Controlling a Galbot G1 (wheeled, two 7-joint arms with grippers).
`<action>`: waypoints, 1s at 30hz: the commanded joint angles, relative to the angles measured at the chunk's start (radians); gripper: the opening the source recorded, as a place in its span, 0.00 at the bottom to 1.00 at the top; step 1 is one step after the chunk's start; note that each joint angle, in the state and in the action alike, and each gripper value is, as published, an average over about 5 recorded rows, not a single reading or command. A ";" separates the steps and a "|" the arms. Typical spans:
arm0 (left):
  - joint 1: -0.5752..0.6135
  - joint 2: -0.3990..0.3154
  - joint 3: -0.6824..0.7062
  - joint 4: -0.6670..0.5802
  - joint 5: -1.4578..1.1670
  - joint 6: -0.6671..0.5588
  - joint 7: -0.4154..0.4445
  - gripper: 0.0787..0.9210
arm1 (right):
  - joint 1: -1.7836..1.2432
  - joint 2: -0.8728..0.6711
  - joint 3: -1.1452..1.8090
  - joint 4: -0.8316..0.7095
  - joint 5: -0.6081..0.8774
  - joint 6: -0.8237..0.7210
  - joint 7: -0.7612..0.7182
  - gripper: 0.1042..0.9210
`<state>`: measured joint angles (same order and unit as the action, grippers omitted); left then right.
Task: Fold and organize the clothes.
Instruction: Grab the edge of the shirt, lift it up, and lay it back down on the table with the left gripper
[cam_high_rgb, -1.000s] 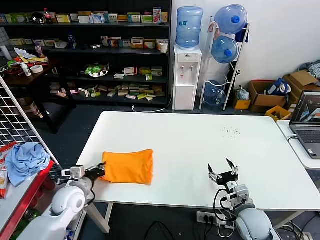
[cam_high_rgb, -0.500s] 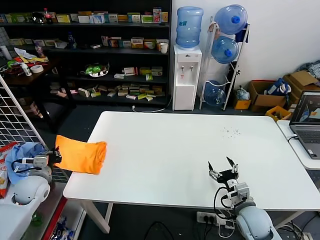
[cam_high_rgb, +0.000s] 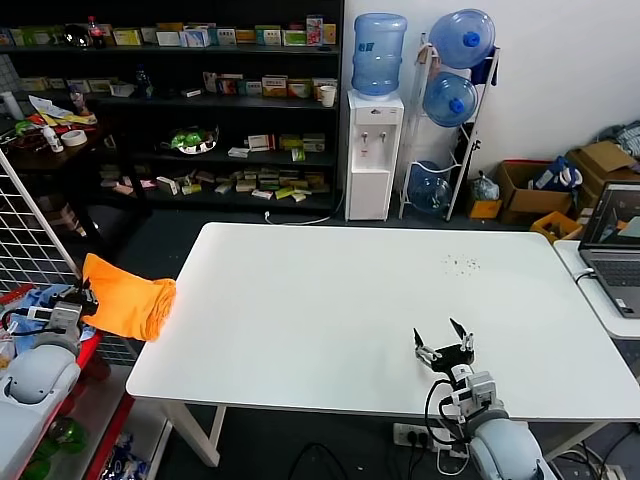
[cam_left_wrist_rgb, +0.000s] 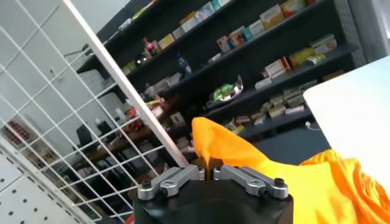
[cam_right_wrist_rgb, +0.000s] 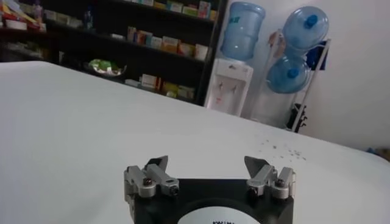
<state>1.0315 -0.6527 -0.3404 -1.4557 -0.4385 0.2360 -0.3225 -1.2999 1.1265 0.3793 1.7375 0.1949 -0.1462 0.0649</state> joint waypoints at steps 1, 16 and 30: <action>-0.052 0.038 0.056 0.058 0.082 -0.036 -0.002 0.05 | -0.015 -0.006 0.006 0.004 -0.003 0.010 -0.001 0.88; 0.000 -0.023 0.091 -0.084 -0.003 0.013 -0.045 0.05 | -0.030 0.004 0.005 0.020 -0.019 0.007 0.001 0.88; 0.004 -0.238 0.232 -0.352 -0.188 0.128 -0.119 0.05 | -0.071 0.003 0.028 0.042 -0.039 0.008 0.002 0.88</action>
<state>1.0253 -0.7444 -0.1949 -1.6208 -0.5137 0.3040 -0.4021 -1.3596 1.1299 0.4025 1.7727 0.1605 -0.1380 0.0658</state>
